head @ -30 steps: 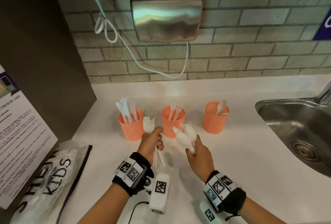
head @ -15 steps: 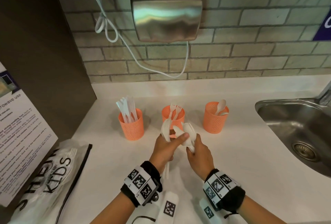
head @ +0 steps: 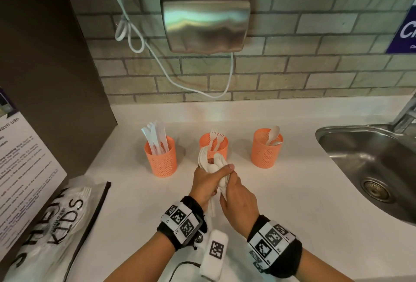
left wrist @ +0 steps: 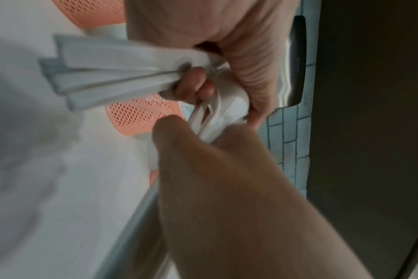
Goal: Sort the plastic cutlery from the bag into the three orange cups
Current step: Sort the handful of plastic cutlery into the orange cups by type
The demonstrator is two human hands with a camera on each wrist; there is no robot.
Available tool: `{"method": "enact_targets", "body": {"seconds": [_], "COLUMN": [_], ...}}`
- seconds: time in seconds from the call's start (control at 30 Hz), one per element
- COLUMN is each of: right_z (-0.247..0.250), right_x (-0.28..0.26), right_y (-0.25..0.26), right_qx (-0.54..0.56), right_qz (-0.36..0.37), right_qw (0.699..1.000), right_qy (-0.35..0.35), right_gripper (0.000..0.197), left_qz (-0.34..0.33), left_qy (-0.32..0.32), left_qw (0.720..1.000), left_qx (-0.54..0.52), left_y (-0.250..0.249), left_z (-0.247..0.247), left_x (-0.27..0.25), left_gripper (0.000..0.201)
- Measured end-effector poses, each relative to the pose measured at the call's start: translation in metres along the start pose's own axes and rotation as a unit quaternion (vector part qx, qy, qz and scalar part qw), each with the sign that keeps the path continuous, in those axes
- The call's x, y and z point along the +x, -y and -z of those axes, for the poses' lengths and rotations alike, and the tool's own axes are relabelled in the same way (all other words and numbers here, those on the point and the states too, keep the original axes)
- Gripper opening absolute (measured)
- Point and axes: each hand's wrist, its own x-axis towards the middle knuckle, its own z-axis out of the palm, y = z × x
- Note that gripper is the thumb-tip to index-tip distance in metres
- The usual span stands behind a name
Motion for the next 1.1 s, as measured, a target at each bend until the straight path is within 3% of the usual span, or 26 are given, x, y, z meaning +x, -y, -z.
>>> {"method": "enact_targets", "body": {"seconds": [0.1, 0.2, 0.3, 0.37, 0.5, 0.57, 0.63, 0.73, 0.8, 0.93, 1.1], "right_z": [0.006, 0.01, 0.017, 0.023, 0.022, 0.019, 0.012, 0.001, -0.003, -0.006, -0.012], "right_x": [0.001, 0.009, 0.011, 0.009, 0.008, 0.008, 0.008, 0.012, 0.015, 0.018, 0.018], "right_y": [-0.004, -0.011, -0.013, -0.012, -0.014, -0.014, -0.014, -0.021, -0.026, -0.033, -0.028], "right_qx": [0.082, 0.261, 0.472, 0.535, 0.574, 0.584, 0.565, 0.519, 0.505, 0.487, 0.44], "right_qz": [0.004, -0.011, -0.064, -0.102, -0.081, -0.085, -0.109, -0.14, -0.158, -0.161, -0.127], "right_qw": [0.996, 0.961, 0.863, 0.798, 0.742, 0.745, 0.783, 0.835, 0.846, 0.858, 0.889], "right_qy": [0.046, 0.087, 0.17, 0.258, 0.338, 0.311, 0.238, 0.118, 0.064, 0.0, -0.021], "right_gripper": [0.053, 0.042, 0.022, 0.02, 0.025, 0.014, 0.017, 0.019, 0.019, 0.021, 0.027], "left_qz": [0.004, 0.003, 0.018, 0.036, 0.065, 0.065, 0.056, 0.017, -0.004, -0.092, -0.191], "left_qy": [0.04, 0.131, 0.185, 0.196, 0.239, 0.236, 0.187, 0.039, -0.038, -0.046, -0.036], "left_qw": [0.999, 0.991, 0.982, 0.979, 0.967, 0.969, 0.981, 0.999, 0.999, 0.993, 0.961], "left_qx": [-0.014, -0.025, -0.031, -0.036, -0.052, -0.035, -0.017, 0.004, 0.003, 0.066, 0.196], "left_y": [-0.005, -0.011, -0.015, -0.013, -0.01, -0.011, -0.011, -0.011, -0.012, -0.015, -0.005], "left_z": [0.006, 0.013, 0.017, 0.019, 0.023, 0.024, 0.025, 0.026, 0.026, 0.017, 0.001], "left_x": [0.003, 0.008, 0.01, 0.013, 0.014, 0.013, 0.012, 0.014, 0.015, 0.008, 0.005], "left_gripper": [0.023, 0.024, 0.028, 0.024, 0.035, 0.033, 0.03, 0.019, 0.013, 0.009, 0.013]}}
